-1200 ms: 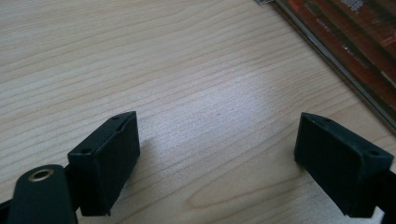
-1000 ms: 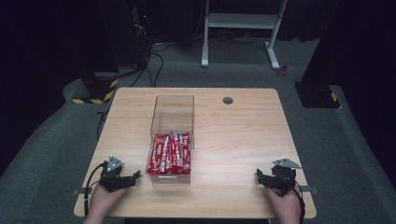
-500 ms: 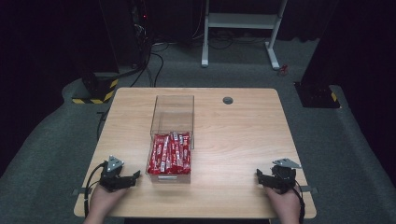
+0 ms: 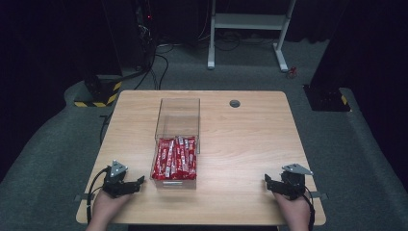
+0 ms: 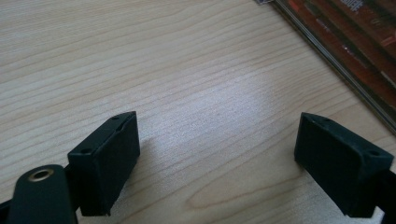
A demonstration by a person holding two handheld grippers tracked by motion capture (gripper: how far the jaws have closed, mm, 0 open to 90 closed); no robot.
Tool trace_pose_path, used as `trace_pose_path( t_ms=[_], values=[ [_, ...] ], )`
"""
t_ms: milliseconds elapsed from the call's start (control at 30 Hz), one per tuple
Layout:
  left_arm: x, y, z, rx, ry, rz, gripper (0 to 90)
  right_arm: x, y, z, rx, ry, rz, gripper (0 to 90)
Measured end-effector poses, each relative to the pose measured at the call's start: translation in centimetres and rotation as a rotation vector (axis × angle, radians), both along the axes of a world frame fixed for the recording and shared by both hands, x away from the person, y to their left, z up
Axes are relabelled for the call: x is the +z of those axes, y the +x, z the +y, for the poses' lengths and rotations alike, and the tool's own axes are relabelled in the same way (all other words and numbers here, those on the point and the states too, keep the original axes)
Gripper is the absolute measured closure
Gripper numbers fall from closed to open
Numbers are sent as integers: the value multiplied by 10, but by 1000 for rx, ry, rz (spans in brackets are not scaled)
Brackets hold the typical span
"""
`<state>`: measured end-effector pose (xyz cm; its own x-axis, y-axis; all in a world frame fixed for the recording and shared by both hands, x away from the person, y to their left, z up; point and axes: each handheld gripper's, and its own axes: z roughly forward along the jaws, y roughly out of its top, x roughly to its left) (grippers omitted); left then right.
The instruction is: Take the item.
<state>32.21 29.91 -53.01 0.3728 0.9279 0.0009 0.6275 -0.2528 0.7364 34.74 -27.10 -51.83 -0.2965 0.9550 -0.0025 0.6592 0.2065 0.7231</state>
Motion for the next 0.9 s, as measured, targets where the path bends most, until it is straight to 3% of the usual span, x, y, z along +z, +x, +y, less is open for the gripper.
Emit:
trace_pose_path(
  t_ms=[667, 900],
  values=[
    [0, 0, 0, 0, 0, 0, 143, 16, -10, 11, 59, 31, -85, 133],
    [0, 0, 0, 0, 0, 0, 143, 17, -9, 21, 78, 23, -83, 134]
  ],
)
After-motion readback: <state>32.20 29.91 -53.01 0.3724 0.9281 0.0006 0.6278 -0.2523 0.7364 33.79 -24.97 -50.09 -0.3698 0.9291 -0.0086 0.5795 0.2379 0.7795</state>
